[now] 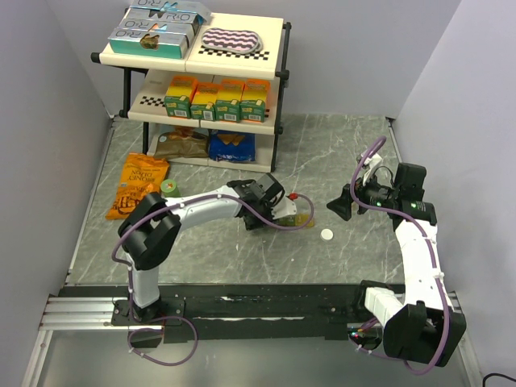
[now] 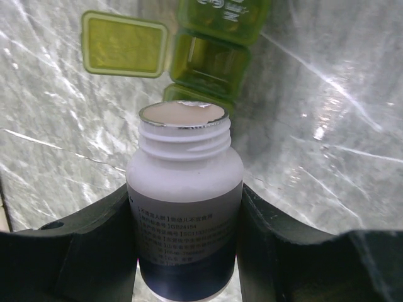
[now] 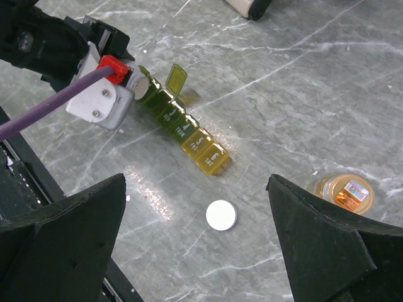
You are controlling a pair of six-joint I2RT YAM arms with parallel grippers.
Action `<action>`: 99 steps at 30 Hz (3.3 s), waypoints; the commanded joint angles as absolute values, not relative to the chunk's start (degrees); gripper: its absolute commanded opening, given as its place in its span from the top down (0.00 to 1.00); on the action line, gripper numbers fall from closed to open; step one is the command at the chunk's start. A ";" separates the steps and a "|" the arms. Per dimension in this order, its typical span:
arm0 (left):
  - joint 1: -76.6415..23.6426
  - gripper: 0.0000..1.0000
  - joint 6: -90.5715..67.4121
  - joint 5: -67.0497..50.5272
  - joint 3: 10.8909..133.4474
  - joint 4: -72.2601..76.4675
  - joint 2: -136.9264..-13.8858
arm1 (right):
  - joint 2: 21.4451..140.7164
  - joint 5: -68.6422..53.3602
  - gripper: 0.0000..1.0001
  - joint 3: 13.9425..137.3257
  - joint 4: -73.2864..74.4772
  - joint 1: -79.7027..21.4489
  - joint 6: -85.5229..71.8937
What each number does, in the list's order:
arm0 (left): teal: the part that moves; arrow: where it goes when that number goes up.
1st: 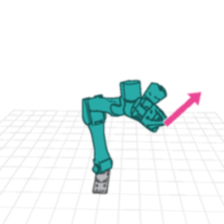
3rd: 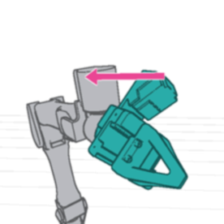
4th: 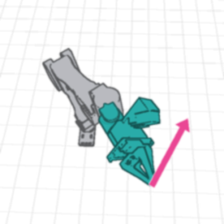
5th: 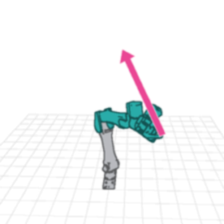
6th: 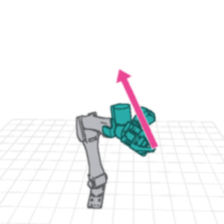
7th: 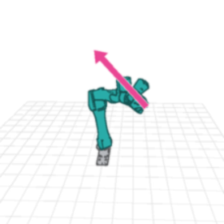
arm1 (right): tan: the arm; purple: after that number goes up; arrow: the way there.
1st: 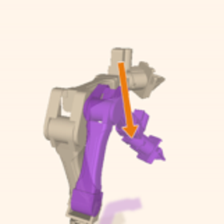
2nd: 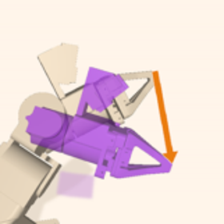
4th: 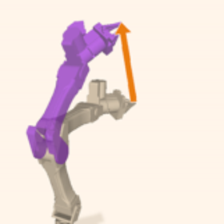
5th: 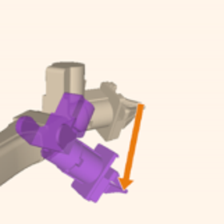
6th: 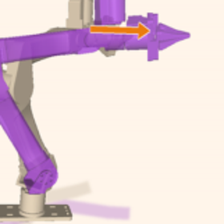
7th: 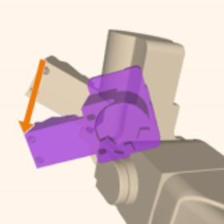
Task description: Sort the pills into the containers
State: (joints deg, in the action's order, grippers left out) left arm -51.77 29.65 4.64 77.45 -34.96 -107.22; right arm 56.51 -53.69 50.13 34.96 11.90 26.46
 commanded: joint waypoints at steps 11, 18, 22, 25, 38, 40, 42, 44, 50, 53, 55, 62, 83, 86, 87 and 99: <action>-51.24 0.99 34.97 6.15 74.44 -29.26 -103.27 | 56.34 -55.99 0.00 50.36 35.15 12.66 26.72; -49.84 0.99 37.00 5.89 72.77 -30.58 -102.56 | 56.25 -56.25 0.00 50.54 35.42 13.09 26.81; -49.57 0.99 40.33 5.27 69.01 -27.26 -99.76 | 56.34 -56.78 0.00 50.45 35.51 13.71 26.63; -49.40 0.99 43.15 6.15 68.12 -26.28 -98.44 | 56.34 -57.30 0.00 50.45 35.77 14.06 26.72; -48.34 0.99 48.52 1.58 65.13 -21.80 -94.66 | 56.34 -57.83 0.00 50.54 35.77 14.41 26.63; -48.34 0.99 48.78 1.41 65.83 -22.23 -94.83 | 56.34 -57.83 0.00 50.54 35.77 14.41 26.54; -48.34 0.99 48.95 1.23 66.44 -22.41 -95.45 | 56.43 -57.92 0.00 50.54 35.77 14.41 26.63; -48.34 0.99 49.04 0.97 67.15 -22.94 -96.15 | 56.43 -57.92 0.00 50.45 35.86 14.59 26.63; -49.73 0.99 47.73 1.05 71.18 -26.09 -100.10 | 56.43 -58.18 0.00 50.54 35.77 15.03 26.54; -50.10 0.99 46.93 1.67 72.77 -26.89 -102.03 | 56.69 -58.53 0.00 50.62 35.95 15.21 26.46; -50.27 0.99 45.98 2.55 74.26 -28.21 -104.32 | 56.69 -58.45 0.00 50.71 36.12 15.29 26.72; -52.02 0.99 45.52 4.22 76.48 -28.84 -105.21 | 56.86 -58.97 0.00 50.45 36.04 15.91 26.54; -53.35 0.99 37.62 8.70 80.68 -37.34 -106.60 | 57.48 -60.03 0.00 50.71 36.47 16.79 26.45; -53.08 0.99 34.65 6.34 80.16 -36.21 -105.56 | 57.22 -59.94 0.00 50.54 36.30 16.79 26.37; -53.09 0.99 33.58 5.81 81.03 -36.65 -105.64 | 57.22 -60.03 0.00 50.45 36.04 16.87 26.37; -53.26 0.99 25.75 2.20 78.59 -37.18 -104.86 | 57.92 -60.12 0.00 50.54 36.39 16.96 26.54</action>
